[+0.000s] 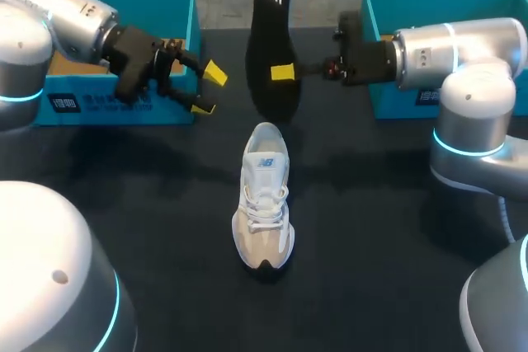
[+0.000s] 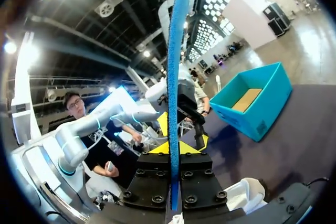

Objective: Take the shoe out of the shoebox, open the shoe tongue, remove and reinsert the insole, then place the shoe into the shoebox

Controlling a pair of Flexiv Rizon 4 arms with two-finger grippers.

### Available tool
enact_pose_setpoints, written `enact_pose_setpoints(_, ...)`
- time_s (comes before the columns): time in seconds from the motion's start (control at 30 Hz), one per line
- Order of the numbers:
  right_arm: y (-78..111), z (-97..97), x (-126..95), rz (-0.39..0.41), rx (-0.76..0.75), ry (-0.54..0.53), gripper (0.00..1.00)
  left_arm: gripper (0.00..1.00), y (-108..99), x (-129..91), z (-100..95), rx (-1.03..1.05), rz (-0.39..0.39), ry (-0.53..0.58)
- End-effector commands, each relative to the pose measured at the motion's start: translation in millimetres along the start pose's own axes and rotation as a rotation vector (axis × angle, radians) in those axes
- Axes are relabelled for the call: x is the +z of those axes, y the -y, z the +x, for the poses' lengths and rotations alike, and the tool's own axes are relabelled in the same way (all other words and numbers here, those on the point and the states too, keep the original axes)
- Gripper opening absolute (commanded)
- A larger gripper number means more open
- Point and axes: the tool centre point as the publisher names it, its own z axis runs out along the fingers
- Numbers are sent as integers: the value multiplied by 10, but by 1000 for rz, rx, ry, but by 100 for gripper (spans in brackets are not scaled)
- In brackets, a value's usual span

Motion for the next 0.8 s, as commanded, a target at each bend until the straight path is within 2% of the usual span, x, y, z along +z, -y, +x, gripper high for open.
enact_pose_setpoints(0.03, -43, -71, 66, 12, 4, -15, 0, 100, -20, -30, 59, -3, 56, -11)
enact_pose_setpoints(0.2, -43, -71, 66, 12, 4, -15, 0, 100, -7, -20, 158, -26, 39, -44)
enact_pose_setpoints(0.33, -43, -71, 66, 12, 4, -15, 0, 100, -25, -16, 245, -57, -4, -83)
enact_pose_setpoints(0.63, -43, -71, 66, 12, 4, -15, 0, 100, -46, 82, 399, -115, -71, -100)
enact_pose_setpoints(0.8, -39, -178, 56, -27, -65, -3, 0, 100, -52, 114, 427, -120, -95, -92)
